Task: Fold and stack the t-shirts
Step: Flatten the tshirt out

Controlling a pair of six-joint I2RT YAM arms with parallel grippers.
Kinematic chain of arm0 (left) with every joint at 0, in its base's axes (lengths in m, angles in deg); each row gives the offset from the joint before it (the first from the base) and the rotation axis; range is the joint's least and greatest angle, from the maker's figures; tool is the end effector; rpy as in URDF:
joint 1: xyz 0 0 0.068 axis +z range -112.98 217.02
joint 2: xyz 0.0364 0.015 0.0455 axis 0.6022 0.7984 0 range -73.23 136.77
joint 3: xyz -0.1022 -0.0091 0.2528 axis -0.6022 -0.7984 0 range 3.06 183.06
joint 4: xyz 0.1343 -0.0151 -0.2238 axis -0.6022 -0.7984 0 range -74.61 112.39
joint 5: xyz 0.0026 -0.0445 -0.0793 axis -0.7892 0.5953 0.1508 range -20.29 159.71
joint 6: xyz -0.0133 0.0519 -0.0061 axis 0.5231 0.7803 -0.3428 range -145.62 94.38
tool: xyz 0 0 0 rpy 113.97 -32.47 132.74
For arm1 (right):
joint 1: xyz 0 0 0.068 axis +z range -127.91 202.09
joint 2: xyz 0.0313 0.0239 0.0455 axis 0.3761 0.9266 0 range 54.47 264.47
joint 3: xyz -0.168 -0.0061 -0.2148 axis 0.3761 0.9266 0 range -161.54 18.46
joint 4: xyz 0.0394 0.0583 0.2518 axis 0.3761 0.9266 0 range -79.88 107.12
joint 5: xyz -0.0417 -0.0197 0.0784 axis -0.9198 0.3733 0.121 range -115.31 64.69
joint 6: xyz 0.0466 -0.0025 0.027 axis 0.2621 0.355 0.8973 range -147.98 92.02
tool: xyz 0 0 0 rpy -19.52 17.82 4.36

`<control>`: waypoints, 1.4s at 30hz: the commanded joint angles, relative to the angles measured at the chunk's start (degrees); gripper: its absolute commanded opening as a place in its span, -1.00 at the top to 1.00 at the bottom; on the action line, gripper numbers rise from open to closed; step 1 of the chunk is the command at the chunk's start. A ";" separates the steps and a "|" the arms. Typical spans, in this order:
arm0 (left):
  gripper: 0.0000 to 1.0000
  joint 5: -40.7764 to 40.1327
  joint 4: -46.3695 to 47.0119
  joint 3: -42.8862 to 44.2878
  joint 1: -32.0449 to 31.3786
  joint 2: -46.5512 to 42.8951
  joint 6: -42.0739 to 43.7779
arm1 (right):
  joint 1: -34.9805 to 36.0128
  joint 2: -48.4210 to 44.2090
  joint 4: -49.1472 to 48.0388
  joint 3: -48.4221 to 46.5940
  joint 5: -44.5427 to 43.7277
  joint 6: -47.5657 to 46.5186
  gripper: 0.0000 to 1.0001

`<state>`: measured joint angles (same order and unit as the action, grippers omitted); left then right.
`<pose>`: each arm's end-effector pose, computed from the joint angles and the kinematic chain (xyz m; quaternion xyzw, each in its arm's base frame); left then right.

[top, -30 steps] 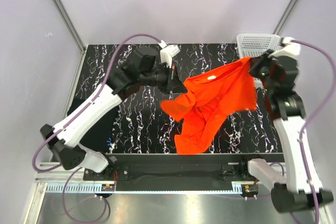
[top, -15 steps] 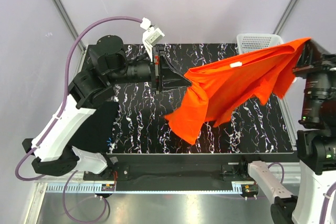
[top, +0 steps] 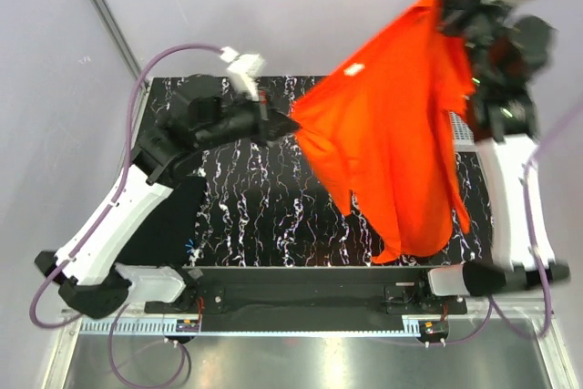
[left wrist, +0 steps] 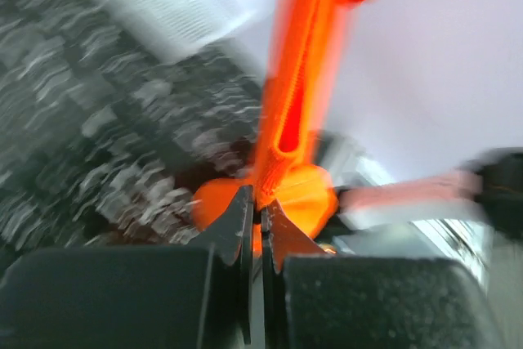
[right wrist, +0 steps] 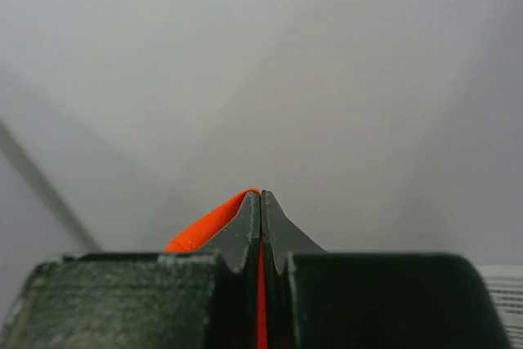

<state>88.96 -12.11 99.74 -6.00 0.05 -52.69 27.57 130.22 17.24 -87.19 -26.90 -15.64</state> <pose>0.1753 -0.1798 0.4980 0.2109 0.7392 -0.4655 0.4387 0.2376 0.0218 0.5858 0.0446 0.5518 0.1214 0.8239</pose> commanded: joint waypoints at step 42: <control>-0.54 -21.45 -10.06 -31.82 29.31 13.02 7.82 | 5.25 -5.70 35.07 61.69 2.03 32.92 -0.15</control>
<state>67.73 -25.23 68.94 21.87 12.31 -46.37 33.69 125.43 49.54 -27.50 -21.67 13.38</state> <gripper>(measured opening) 0.767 0.565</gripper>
